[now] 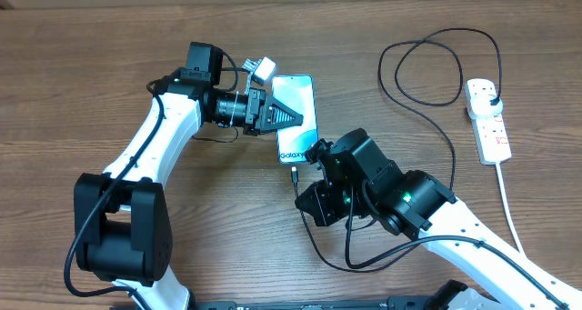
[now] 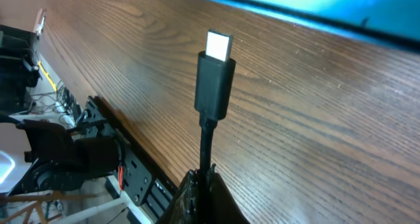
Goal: Plug charger to phone and switch on socket
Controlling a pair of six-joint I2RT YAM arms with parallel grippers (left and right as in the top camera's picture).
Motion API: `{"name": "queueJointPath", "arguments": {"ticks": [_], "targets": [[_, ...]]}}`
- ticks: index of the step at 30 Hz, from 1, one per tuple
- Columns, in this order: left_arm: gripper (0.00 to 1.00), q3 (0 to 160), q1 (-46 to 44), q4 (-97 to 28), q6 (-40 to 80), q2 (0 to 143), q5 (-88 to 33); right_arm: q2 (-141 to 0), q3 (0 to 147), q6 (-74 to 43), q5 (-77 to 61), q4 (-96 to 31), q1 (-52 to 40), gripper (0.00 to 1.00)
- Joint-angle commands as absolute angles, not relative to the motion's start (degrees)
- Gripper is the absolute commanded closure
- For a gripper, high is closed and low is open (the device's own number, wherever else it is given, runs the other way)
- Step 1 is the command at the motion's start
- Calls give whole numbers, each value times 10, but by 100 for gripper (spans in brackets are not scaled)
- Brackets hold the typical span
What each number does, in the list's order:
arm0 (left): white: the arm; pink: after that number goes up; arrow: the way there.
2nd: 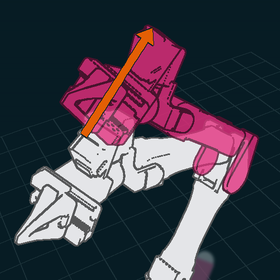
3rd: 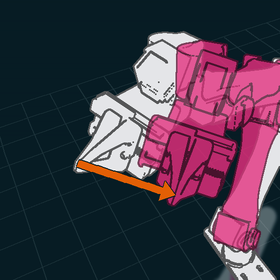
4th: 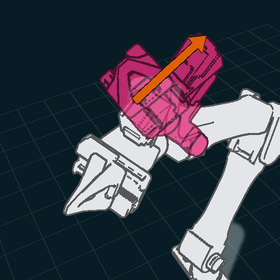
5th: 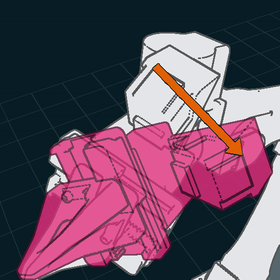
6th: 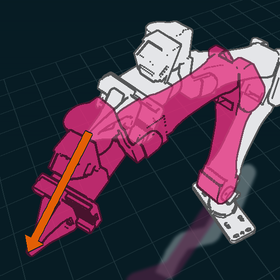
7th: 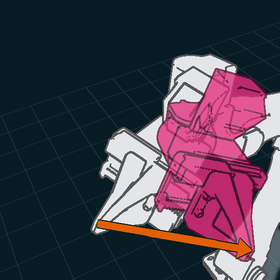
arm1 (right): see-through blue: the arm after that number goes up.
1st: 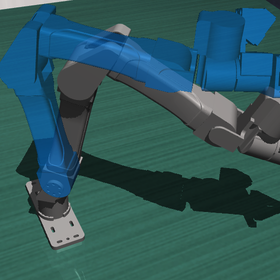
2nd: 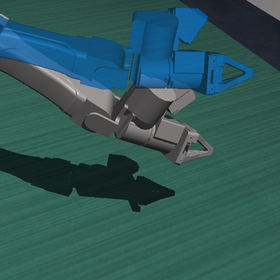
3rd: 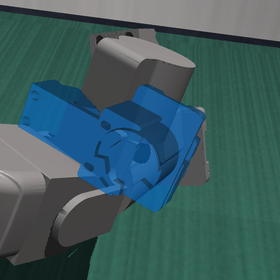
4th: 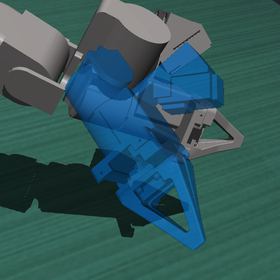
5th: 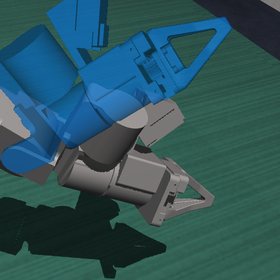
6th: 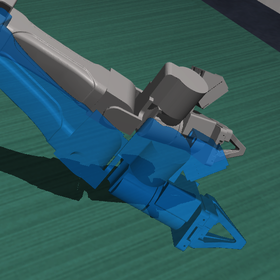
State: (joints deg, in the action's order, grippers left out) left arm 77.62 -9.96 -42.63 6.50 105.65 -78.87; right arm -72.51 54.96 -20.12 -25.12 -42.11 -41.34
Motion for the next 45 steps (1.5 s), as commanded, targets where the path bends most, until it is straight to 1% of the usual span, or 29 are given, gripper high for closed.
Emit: {"name": "queueJointPath", "arguments": {"ticks": [1,4,11,16,20,23,27,35,40,45], "targets": [[96,788,-102,-426,27,1049,-821,-722,560,-206,-258,-432,-416,96],[96,788,-102,-426,25,1049,-821,-722,560,-206,-258,-444,-416,96],[96,788,-102,-426,19,1049,-822,-721,560,-206,-257,-425,-415,96],[96,788,-102,-426,-29,1049,-884,-720,560,-206,-257,-430,-413,96],[96,788,-102,-426,-39,1049,-890,-703,560,-206,-258,-455,-410,96],[96,788,-102,-426,-39,1049,-890,-682,560,-206,-255,-457,-410,96],[96,788,-102,-426,-39,1049,-890,-668,560,-207,-213,-449,-410,96],[96,788,-102,-427,-38,1049,-890,-670,560,-210,-209,-435,-410,96],[96,788,-102,-427,-1,1049,-890,-671,560,-210,-191,-427,-410,96],[96,788,-102,-427,4,1049,-890,-680,560,-210,-191,-423,-410,96]]}}
